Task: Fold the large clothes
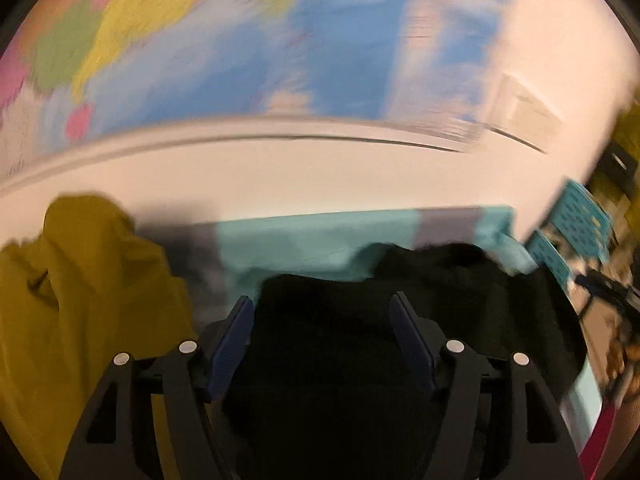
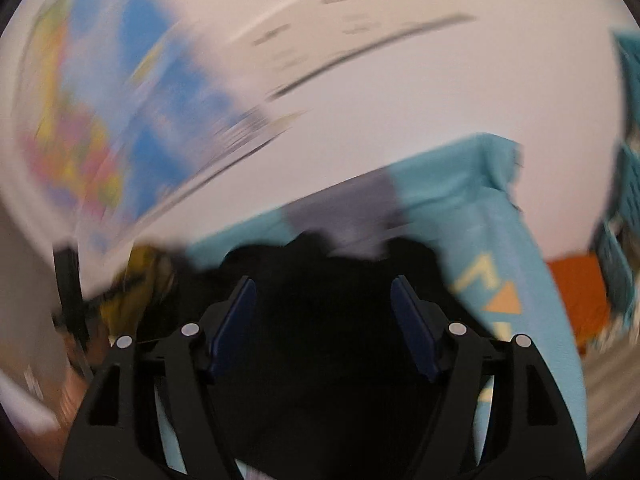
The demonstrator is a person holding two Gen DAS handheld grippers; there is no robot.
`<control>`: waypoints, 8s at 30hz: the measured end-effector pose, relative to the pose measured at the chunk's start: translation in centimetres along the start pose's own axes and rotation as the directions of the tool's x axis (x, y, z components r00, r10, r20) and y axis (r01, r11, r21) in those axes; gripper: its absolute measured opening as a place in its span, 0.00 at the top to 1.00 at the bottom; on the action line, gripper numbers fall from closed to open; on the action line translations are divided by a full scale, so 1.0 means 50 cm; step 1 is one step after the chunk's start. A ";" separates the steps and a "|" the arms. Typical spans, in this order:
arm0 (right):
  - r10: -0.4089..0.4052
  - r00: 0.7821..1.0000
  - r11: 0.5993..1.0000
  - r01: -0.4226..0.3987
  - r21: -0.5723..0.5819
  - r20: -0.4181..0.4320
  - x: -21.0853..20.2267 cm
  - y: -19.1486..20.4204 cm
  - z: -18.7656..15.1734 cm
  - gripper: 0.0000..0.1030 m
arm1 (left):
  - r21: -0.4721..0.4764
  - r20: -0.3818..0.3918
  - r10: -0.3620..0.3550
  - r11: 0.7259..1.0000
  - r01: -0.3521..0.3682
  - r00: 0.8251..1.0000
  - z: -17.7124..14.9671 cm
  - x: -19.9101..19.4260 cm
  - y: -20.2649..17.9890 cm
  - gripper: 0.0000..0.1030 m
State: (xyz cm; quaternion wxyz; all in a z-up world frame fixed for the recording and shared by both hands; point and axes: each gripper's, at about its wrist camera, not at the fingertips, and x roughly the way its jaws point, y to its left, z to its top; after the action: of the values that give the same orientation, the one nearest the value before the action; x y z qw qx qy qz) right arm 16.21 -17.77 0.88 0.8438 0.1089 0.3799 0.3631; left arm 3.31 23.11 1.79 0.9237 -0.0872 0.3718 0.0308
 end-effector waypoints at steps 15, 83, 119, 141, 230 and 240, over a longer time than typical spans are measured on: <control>-0.088 0.992 0.969 0.064 -0.237 -0.094 0.143 0.094 -0.017 0.86 | 0.191 -0.141 -0.055 0.978 0.082 0.988 -0.049 0.135 -0.204 0.76; -0.182 0.978 0.981 0.188 -0.053 0.098 -0.245 -0.037 -0.242 0.42 | -0.014 -0.070 -0.120 0.993 0.120 0.990 -0.233 -0.154 -0.022 0.41; -0.238 0.966 0.947 0.207 -0.247 -0.104 0.046 0.019 -0.233 0.93 | 0.136 -0.144 0.050 0.990 -0.030 0.988 -0.124 0.076 -0.148 0.79; -0.095 0.992 0.939 0.063 -0.337 -0.079 -0.008 0.137 -0.247 0.56 | 0.171 -0.041 0.067 0.983 -0.059 0.997 -0.145 -0.001 -0.169 0.50; -0.073 0.974 0.870 -0.043 -0.492 -0.214 0.049 0.320 -0.394 0.43 | -0.073 -0.098 0.007 0.997 -0.014 0.995 -0.321 -0.079 -0.029 0.17; -0.074 0.987 0.791 -0.029 -0.611 -0.143 0.006 0.383 -0.394 0.25 | -0.093 -0.076 0.016 0.995 -0.023 0.997 -0.333 -0.113 -0.019 0.17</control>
State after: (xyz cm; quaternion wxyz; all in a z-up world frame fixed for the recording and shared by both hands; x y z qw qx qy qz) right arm -7.97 -5.71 -4.01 0.8048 -0.2035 0.3098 0.4636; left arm -12.01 19.16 -5.94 0.9037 -0.1280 0.4050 0.0540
